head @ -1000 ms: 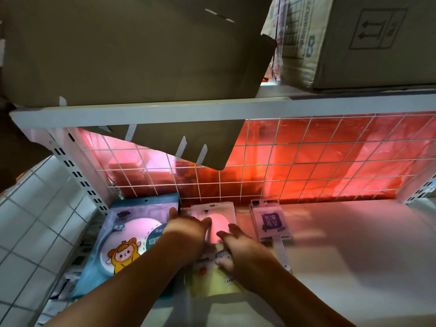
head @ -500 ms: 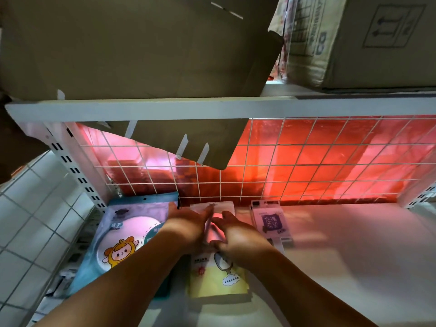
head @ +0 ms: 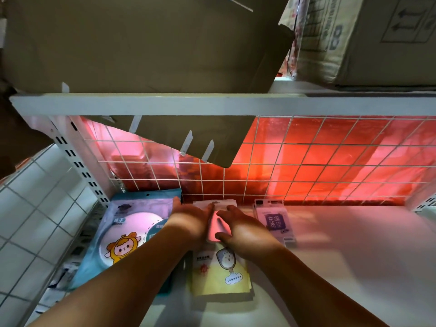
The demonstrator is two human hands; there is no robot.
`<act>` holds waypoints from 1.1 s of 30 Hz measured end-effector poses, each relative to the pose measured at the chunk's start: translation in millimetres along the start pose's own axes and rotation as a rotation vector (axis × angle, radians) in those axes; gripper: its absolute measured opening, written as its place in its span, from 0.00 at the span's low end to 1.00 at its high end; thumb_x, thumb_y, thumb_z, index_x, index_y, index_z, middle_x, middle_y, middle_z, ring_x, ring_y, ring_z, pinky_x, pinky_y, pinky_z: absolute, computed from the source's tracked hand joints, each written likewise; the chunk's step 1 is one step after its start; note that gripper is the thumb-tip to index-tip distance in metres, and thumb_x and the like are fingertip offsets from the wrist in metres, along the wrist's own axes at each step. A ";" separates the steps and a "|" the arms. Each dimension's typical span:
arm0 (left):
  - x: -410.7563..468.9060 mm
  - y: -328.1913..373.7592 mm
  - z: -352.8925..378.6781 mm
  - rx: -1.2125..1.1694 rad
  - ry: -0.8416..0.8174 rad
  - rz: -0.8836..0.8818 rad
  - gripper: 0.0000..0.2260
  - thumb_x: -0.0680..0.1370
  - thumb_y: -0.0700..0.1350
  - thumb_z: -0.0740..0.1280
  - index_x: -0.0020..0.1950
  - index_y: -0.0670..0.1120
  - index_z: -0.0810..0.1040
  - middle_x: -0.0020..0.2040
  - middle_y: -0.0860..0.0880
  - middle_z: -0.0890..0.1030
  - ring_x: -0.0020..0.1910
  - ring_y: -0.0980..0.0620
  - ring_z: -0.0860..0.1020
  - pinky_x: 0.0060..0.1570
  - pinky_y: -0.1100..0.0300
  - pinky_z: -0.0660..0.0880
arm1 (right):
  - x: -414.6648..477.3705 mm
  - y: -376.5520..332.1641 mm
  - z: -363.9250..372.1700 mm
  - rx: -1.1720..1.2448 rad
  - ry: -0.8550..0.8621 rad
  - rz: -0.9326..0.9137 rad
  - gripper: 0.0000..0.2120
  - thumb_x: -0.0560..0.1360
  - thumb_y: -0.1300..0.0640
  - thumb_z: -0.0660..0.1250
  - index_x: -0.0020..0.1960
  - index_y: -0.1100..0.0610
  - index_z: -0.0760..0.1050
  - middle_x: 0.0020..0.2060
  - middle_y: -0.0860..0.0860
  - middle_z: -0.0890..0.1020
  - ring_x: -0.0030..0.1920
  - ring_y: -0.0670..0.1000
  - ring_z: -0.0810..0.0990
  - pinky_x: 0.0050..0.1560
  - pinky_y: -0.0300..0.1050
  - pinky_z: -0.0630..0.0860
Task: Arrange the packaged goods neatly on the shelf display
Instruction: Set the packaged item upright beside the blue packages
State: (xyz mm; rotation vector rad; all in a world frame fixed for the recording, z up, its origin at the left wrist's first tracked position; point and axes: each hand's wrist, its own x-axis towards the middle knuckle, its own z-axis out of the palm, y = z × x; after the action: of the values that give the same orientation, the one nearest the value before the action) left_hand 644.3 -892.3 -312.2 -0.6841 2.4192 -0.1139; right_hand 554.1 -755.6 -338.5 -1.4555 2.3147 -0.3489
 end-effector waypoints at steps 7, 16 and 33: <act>-11.6 -8.6 -7.1 -0.014 0.151 0.039 0.27 0.77 0.54 0.69 0.75 0.56 0.65 0.67 0.48 0.77 0.67 0.43 0.74 0.67 0.45 0.65 | -2.1 11.1 -5.6 -0.002 0.071 0.028 0.30 0.77 0.39 0.66 0.76 0.43 0.64 0.75 0.44 0.67 0.73 0.49 0.67 0.71 0.45 0.65; -72.6 -9.7 -9.6 -0.325 0.851 0.334 0.18 0.79 0.53 0.64 0.68 0.57 0.77 0.56 0.56 0.83 0.53 0.54 0.81 0.54 0.58 0.78 | -26.3 3.4 -37.6 -0.148 0.226 0.086 0.21 0.77 0.38 0.65 0.63 0.51 0.76 0.55 0.51 0.82 0.54 0.53 0.80 0.54 0.46 0.75; -148.1 45.9 -138.2 -0.424 1.238 0.877 0.26 0.76 0.55 0.66 0.73 0.51 0.74 0.66 0.50 0.79 0.62 0.47 0.77 0.62 0.52 0.74 | -184.9 -28.6 -210.3 -0.232 0.662 0.213 0.28 0.75 0.43 0.70 0.73 0.47 0.70 0.70 0.44 0.74 0.69 0.45 0.71 0.68 0.42 0.68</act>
State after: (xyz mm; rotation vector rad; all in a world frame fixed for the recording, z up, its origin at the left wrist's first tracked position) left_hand 643.3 -789.8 -131.6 0.5774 3.7281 0.4879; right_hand 555.8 -599.9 -104.1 -1.3052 3.0955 -0.5861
